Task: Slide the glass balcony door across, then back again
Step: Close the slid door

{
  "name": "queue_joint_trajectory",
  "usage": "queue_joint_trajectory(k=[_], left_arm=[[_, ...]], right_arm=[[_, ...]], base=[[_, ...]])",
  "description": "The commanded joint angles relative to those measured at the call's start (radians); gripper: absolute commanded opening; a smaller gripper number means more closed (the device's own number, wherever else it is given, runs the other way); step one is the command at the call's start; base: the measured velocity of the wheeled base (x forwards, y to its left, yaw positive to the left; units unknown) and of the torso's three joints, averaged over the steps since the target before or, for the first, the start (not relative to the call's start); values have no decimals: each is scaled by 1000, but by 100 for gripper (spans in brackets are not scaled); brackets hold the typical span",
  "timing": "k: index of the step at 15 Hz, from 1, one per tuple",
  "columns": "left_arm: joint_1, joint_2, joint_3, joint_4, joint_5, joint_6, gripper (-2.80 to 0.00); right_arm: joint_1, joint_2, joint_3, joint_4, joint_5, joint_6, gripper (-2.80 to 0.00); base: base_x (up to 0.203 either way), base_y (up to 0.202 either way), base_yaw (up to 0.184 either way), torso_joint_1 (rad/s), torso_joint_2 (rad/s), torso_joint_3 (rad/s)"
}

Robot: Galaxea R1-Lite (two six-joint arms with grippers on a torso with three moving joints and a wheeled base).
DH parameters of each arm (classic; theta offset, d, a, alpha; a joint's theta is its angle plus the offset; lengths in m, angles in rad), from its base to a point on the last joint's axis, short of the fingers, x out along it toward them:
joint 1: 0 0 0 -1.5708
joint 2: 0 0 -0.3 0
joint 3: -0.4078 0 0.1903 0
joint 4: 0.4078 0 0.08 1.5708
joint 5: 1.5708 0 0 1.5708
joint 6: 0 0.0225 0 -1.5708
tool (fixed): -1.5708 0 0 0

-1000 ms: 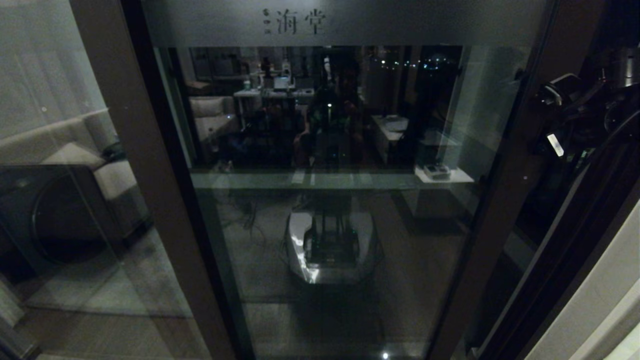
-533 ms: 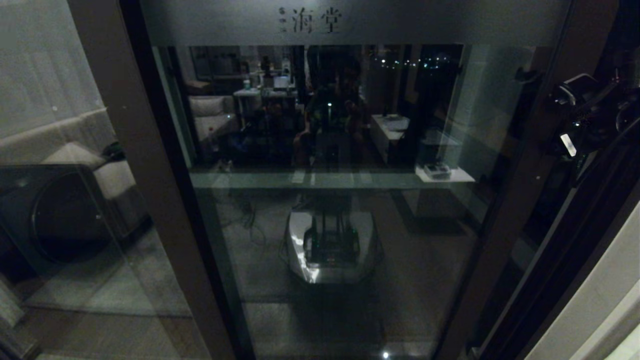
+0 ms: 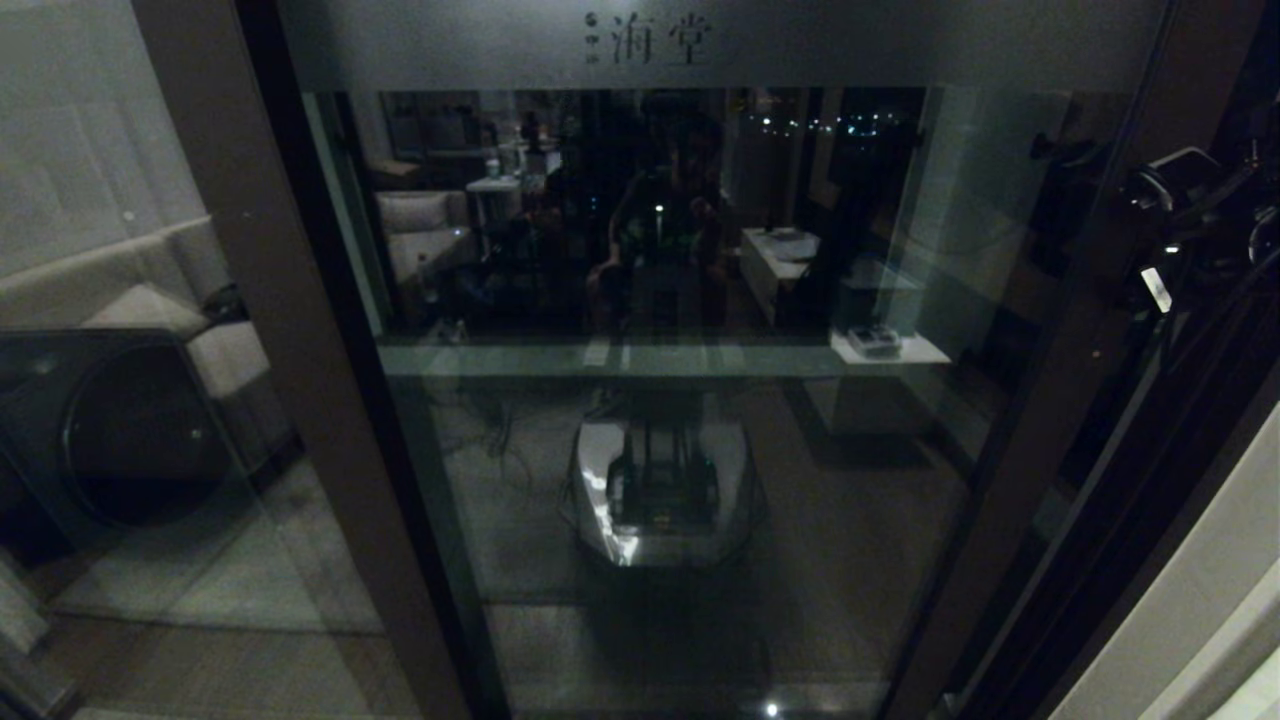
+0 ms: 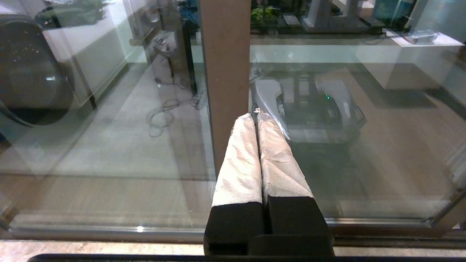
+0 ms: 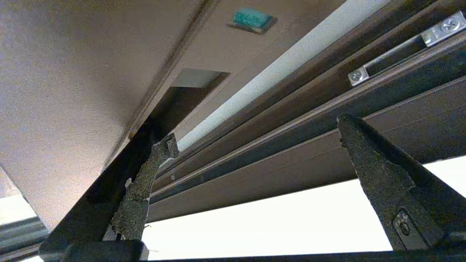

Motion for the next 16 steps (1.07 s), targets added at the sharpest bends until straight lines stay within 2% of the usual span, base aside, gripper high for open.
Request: queue_joint_trajectory(k=[1, 7, 10, 16], left_arm=[[1, 1, 2, 0, 0, 1, -280], [1, 1, 2, 0, 0, 0, -280], [1, 1, 2, 0, 0, 2, -280], [1, 1, 2, 0, 0, 0, -280]], right_arm=[[-2, -4, 2, -5, 0, -2, 0], [-9, -74, 52, -30, 5, 6, 0], [-9, -119, 99, -48, 80, 9, 0], [-10, -111, 91, -55, 85, 11, 0]], base=[[0, 0, 0, 0, 0, 0], [0, 0, 0, 0, 0, 0], [0, 0, 0, 0, 0, 0], [0, 0, 0, 0, 0, 0]])
